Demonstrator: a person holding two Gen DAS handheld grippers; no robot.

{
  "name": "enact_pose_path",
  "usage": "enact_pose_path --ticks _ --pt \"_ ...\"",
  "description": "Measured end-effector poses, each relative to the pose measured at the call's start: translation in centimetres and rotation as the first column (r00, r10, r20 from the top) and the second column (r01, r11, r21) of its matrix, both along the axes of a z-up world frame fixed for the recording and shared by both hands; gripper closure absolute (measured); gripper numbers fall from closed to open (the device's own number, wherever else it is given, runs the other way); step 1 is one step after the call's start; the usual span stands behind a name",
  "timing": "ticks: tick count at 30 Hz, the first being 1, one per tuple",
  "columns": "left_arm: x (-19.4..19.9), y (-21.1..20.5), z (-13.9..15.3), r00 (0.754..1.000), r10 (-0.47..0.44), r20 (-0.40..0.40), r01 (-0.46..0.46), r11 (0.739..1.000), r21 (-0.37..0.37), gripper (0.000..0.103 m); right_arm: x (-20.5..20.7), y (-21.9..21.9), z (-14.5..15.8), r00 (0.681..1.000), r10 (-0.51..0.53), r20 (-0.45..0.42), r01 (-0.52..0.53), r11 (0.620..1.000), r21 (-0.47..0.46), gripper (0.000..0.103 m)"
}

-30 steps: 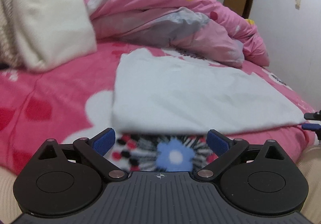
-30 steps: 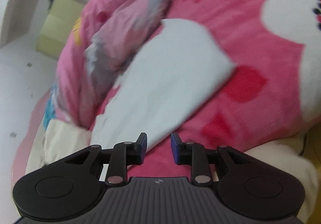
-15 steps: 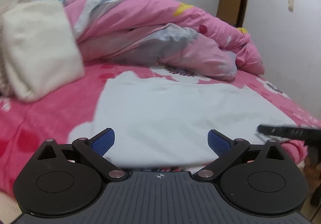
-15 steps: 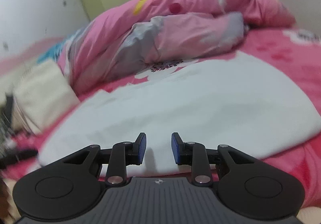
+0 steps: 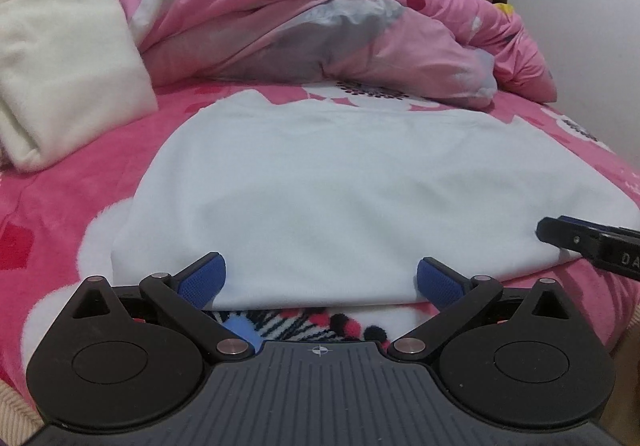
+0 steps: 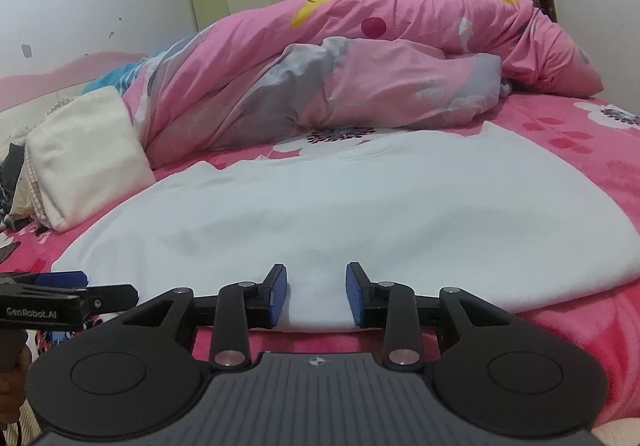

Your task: Fold clothes

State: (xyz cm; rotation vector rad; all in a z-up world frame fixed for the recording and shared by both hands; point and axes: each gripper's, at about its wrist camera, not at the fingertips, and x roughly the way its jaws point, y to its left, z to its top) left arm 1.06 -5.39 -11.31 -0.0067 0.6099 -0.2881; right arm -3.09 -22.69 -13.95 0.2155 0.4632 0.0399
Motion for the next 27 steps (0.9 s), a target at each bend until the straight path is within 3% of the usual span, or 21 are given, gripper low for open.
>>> enact_pose_path --ticks 5,9,11,13,17,23,27 --pt "0.1 0.1 0.1 1.0 -0.005 -0.015 0.005 1.0 -0.003 0.0 -1.7 0.0 -0.1 1.0 0.006 -0.006 -0.006 1.0 0.03 0.066" --pt "0.1 0.6 0.2 1.0 -0.011 -0.022 0.011 0.999 -0.03 0.0 -3.5 0.6 0.3 0.999 0.021 -0.044 -0.02 0.999 0.032 0.059" --pt "0.0 0.9 0.2 1.0 -0.013 -0.022 0.012 0.999 -0.049 0.0 -4.1 0.8 0.6 0.997 0.028 -0.076 -0.024 0.998 0.054 0.054" --pt "-0.2 1.1 0.2 1.0 -0.007 -0.011 0.006 0.998 -0.067 0.0 -4.8 0.7 1.1 0.997 0.031 -0.076 -0.024 0.995 0.094 0.042" --pt "-0.6 1.6 0.2 1.0 0.005 0.002 -0.004 0.994 -0.106 0.0 -5.7 0.3 2.6 0.999 0.005 -0.049 0.001 0.993 0.121 0.032" --pt "-0.6 1.6 0.6 1.0 0.001 -0.031 -0.003 0.997 -0.081 0.0 -5.8 -0.4 3.4 0.997 -0.03 -0.072 0.043 0.982 0.186 0.031" --pt "-0.8 1.8 0.8 0.999 0.011 -0.037 -0.014 0.997 -0.075 0.0 -5.8 -0.1 3.5 0.994 -0.044 -0.096 0.061 0.982 0.179 0.028"
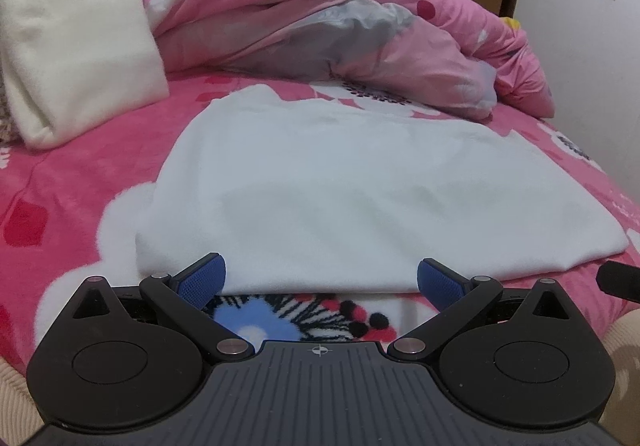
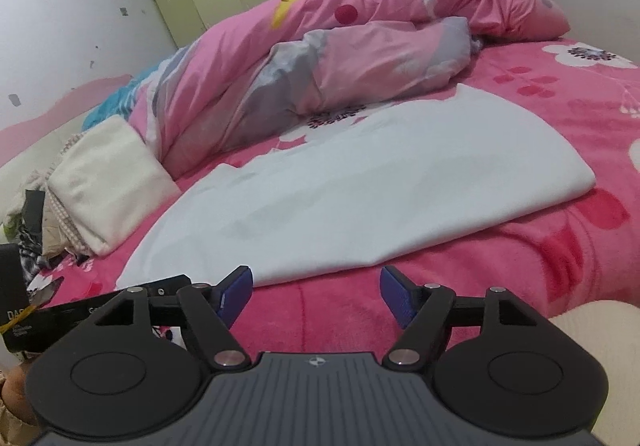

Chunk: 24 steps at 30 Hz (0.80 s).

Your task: Fold clothes

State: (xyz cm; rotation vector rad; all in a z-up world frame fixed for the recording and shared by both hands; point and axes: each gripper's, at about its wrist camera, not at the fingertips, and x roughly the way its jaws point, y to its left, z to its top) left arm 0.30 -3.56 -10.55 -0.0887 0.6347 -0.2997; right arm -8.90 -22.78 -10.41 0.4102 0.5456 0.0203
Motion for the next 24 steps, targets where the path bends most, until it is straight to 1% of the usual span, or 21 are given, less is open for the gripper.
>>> enact_pose_path --ticks 3,7,10,13,17,21,23,24 --pt "0.1 0.0 0.1 1.0 0.004 -0.018 -0.004 1.0 -0.003 0.0 -0.1 0.3 0.2 1.0 0.002 0.004 -0.002 1.0 -0.013 0.018" --pt "0.4 -0.1 0.1 0.999 0.018 -0.049 -0.018 1.0 0.01 0.0 -0.4 0.7 0.5 1.0 0.012 0.013 -0.012 1.0 -0.025 0.013" --pt "0.5 -0.1 0.1 0.998 0.028 -0.061 -0.027 1.0 0.014 0.0 -0.4 1.0 0.5 1.0 0.019 0.011 -0.019 0.999 -0.031 0.013" --pt "0.9 -0.3 0.0 0.995 0.041 -0.091 -0.039 0.999 0.028 0.0 -0.3 1.2 0.5 1.0 0.026 0.007 -0.025 0.999 -0.034 0.012" --pt "1.0 -1.0 0.1 0.992 0.054 -0.113 -0.045 0.995 0.085 0.0 -0.3 1.4 0.3 0.999 0.032 0.002 -0.032 0.999 -0.029 0.011" --pt "1.1 -1.9 -0.1 0.992 0.04 -0.123 -0.019 0.986 0.165 0.0 -0.1 1.5 0.3 0.999 0.034 0.0 -0.034 0.999 -0.028 0.01" --pt "1.3 -2.0 -0.1 0.99 0.037 -0.134 -0.013 0.984 0.178 0.0 -0.2 1.5 0.3 0.999 0.033 0.0 -0.033 0.999 -0.027 0.01" --pt "1.3 -1.9 0.0 0.99 0.038 -0.139 -0.013 0.985 0.173 0.0 -0.2 1.4 0.3 0.999 0.033 0.0 -0.033 0.999 -0.026 0.01"
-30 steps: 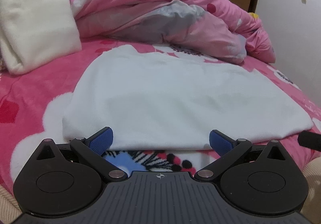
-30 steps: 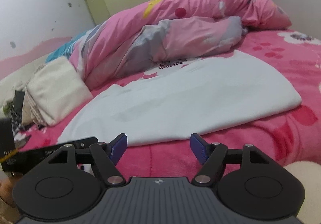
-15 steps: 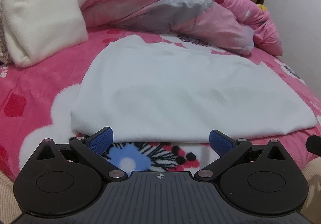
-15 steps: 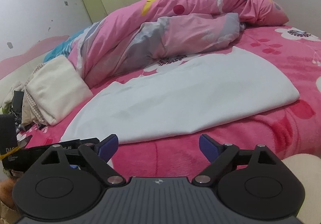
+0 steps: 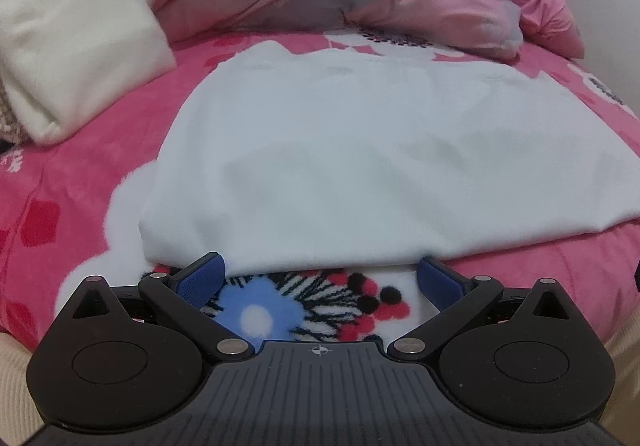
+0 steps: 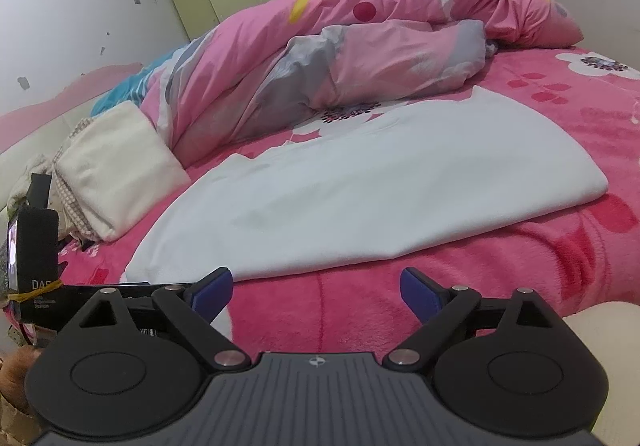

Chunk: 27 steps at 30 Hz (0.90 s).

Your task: Fold clothes

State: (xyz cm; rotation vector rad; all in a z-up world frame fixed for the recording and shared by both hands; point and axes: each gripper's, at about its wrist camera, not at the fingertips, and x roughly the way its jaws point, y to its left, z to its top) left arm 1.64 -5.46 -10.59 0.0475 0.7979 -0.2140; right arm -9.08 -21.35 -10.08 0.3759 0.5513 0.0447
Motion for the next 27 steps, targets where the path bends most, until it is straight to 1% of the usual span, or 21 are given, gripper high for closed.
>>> enact_pose_path --ticks 5,27 --pt "0.06 0.11 0.07 1.0 -0.003 -0.013 0.003 1.0 -0.005 0.0 -0.09 0.06 0.0 1.0 -0.001 0.0 0.001 1.0 0.003 0.01" --pt "0.15 0.25 0.04 1.0 -0.004 -0.007 0.004 1.0 -0.004 0.0 0.13 0.25 -0.08 1.0 0.002 -0.009 -0.002 1.0 0.006 0.009"
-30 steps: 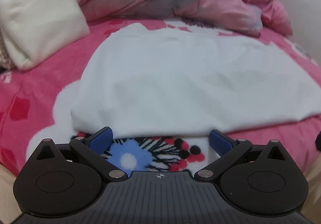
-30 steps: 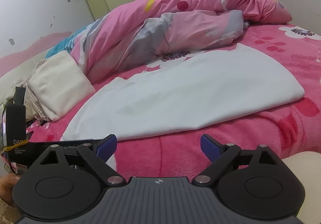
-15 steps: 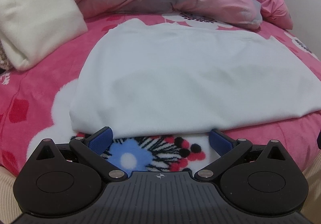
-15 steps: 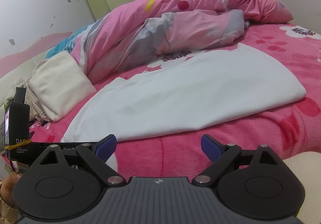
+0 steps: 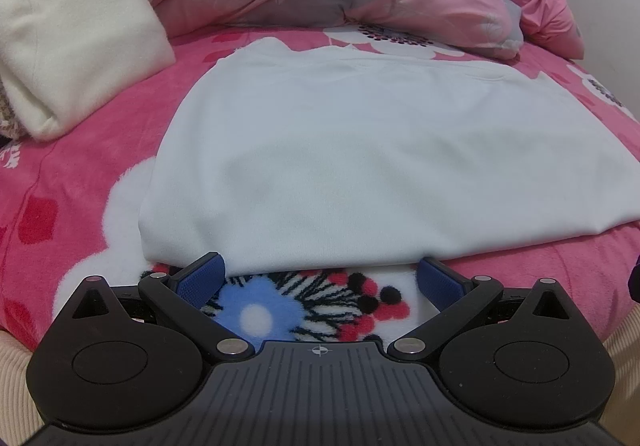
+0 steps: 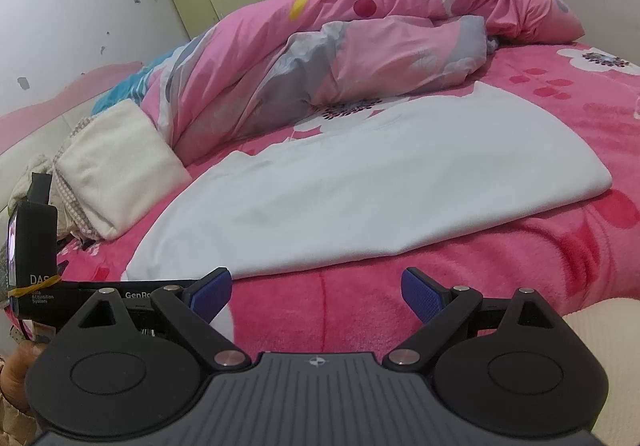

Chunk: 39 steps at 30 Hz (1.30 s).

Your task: Fold clothes

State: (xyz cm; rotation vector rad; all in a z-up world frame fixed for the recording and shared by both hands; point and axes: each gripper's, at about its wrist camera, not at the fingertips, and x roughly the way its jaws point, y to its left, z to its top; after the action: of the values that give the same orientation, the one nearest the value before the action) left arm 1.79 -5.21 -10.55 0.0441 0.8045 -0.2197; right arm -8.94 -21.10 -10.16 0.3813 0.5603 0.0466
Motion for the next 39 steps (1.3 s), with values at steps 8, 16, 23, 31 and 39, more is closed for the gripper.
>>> enact_pose_path --ticks 8,16,23,31,39 --pt "0.0 0.0 0.0 1.0 0.0 0.003 0.0 1.0 -0.001 0.0 0.0 0.0 -0.1 1.0 0.001 -0.003 -0.001 1.0 0.003 0.009" --pt "0.0 0.0 0.1 1.0 0.0 -0.001 0.0 1.0 0.0 0.0 -0.1 0.0 -0.2 1.0 -0.001 -0.006 0.001 1.0 0.004 0.009" --pt "-0.1 0.0 0.1 1.0 -0.002 0.003 0.002 1.0 0.002 0.0 -0.1 0.0 -0.2 1.0 0.0 -0.009 0.0 1.0 0.005 0.009" --pt "-0.5 0.1 0.2 1.0 -0.007 0.029 0.007 1.0 0.006 0.0 0.0 0.1 -0.2 1.0 0.0 -0.015 0.0 1.0 0.003 0.008" --pt "-1.9 -0.3 2.1 0.99 -0.028 0.137 0.018 0.997 0.074 0.0 0.1 0.0 -0.3 1.0 -0.008 -0.014 0.008 1.0 -0.009 0.008"
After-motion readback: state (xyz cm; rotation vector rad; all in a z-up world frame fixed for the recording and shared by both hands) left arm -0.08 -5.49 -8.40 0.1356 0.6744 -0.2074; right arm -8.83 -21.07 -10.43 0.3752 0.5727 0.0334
